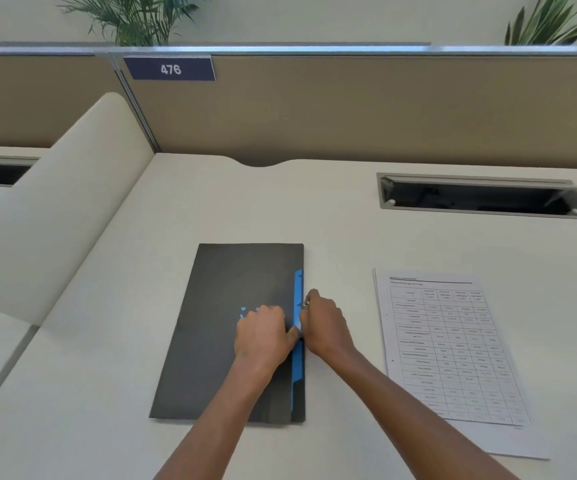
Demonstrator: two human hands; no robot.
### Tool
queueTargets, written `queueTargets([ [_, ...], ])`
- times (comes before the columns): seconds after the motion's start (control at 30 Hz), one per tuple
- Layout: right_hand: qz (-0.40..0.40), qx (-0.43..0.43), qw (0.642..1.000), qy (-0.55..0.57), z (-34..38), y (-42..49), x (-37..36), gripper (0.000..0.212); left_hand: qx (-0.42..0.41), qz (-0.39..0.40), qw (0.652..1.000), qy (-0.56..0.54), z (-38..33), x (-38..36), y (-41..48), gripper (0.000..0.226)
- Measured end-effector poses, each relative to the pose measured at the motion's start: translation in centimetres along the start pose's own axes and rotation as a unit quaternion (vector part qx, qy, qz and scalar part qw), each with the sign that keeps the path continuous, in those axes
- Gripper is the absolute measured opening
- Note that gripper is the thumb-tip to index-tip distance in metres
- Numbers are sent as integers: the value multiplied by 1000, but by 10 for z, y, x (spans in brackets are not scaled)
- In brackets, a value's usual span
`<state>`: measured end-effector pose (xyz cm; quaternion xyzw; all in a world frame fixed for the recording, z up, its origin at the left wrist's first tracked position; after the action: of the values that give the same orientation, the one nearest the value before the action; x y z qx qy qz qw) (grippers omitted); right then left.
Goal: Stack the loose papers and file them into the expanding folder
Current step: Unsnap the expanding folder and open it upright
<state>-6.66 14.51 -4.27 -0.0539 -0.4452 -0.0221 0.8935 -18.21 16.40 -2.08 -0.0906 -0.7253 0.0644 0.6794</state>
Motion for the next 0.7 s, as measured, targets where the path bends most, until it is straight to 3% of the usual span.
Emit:
queueTargets([
  [0.13, -76, -62, 988, 117, -37, -24, 29, 20, -40, 12, 999, -10, -40, 5, -23, 40],
  [0.3, -149, -142, 930, 303, -73, -58, 47, 22, -73, 10, 995, -69, -73, 26, -41, 35],
  [0.47, -202, -160, 904, 340, -96, -77, 78, 20, -103, -41, 986, -127, -87, 73, -51, 37],
  [0.7, -240, -140, 895, 349, -103, -88, 129, 24, -84, -97, 969, -212, -70, 135, -51, 37],
])
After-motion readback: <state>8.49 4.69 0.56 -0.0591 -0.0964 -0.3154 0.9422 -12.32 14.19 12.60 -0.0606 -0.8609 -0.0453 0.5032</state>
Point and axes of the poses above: each hand's wrist, its own y-axis towards the middle knuckle, its own x-axis out of the back of the hand, z = x × y, the point moved 10 cm from there along y, towards the middle knuckle, and after that the axes turned 14 degrees about x, right-handed, at the moved point
